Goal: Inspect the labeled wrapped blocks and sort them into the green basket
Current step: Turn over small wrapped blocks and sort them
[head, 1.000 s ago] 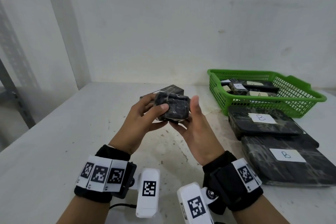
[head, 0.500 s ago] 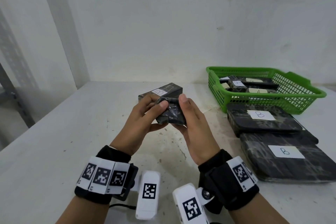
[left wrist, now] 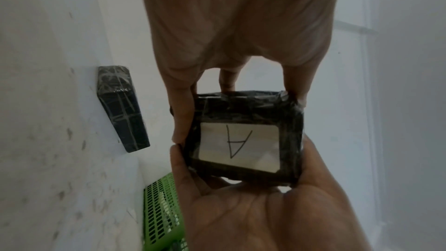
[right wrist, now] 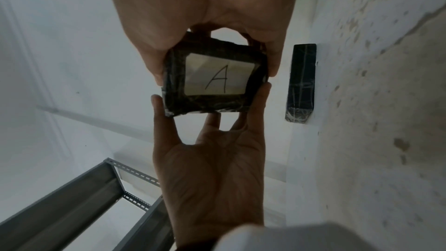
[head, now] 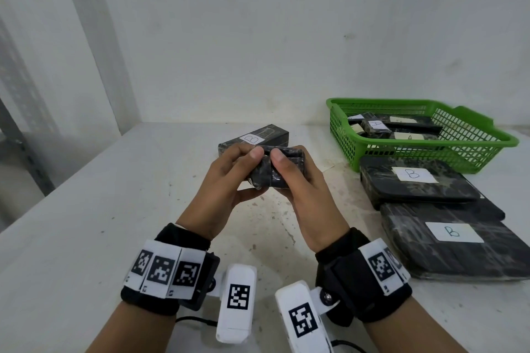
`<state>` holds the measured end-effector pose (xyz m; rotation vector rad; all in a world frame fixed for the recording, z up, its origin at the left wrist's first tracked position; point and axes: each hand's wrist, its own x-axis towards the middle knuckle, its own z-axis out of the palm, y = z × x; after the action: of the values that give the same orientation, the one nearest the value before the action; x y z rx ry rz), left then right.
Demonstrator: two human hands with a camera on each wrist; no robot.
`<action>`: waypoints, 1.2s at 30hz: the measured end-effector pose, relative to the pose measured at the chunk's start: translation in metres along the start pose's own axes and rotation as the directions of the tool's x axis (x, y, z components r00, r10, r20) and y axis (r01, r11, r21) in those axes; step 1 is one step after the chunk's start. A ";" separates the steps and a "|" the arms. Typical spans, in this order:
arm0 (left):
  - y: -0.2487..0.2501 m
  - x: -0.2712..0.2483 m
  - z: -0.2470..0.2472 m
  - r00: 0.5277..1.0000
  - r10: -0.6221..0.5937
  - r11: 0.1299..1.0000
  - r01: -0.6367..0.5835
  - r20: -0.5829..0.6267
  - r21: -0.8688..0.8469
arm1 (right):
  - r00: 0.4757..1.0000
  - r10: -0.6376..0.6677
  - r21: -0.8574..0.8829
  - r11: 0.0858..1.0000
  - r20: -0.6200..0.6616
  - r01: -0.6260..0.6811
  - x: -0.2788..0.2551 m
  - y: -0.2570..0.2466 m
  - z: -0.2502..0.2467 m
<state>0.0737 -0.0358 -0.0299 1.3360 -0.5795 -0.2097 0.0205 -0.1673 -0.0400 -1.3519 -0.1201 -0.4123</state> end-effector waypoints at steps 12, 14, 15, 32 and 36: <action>0.001 0.002 -0.004 0.998 -0.049 0.998 0.048 -0.025 -0.044 | 0.993 0.059 -0.024 0.998 0.102 -0.056 0.001 -0.010 -0.003; 0.002 0.001 -0.004 0.998 -0.068 0.997 0.067 -0.019 -0.035 | 0.995 0.051 -0.032 0.998 0.080 -0.049 0.001 -0.010 -0.003; 0.002 0.001 -0.003 0.997 -0.080 0.996 0.080 -0.017 -0.025 | 0.997 0.049 -0.039 0.998 0.059 -0.047 0.001 -0.010 -0.003; -0.001 0.010 -0.013 0.973 -0.175 0.967 0.141 -0.152 -0.213 | 0.964 0.194 0.201 0.967 -0.181 -0.157 0.019 0.001 -0.033; -0.005 0.011 -0.011 0.971 -0.185 0.965 0.150 -0.152 -0.215 | 0.955 0.263 0.232 0.946 -0.136 -0.227 0.020 0.000 -0.034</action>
<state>0.0891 -0.0329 -0.0328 1.1917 -0.2911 -0.2823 0.0335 -0.2045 -0.0415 -1.0982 0.1386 -0.2890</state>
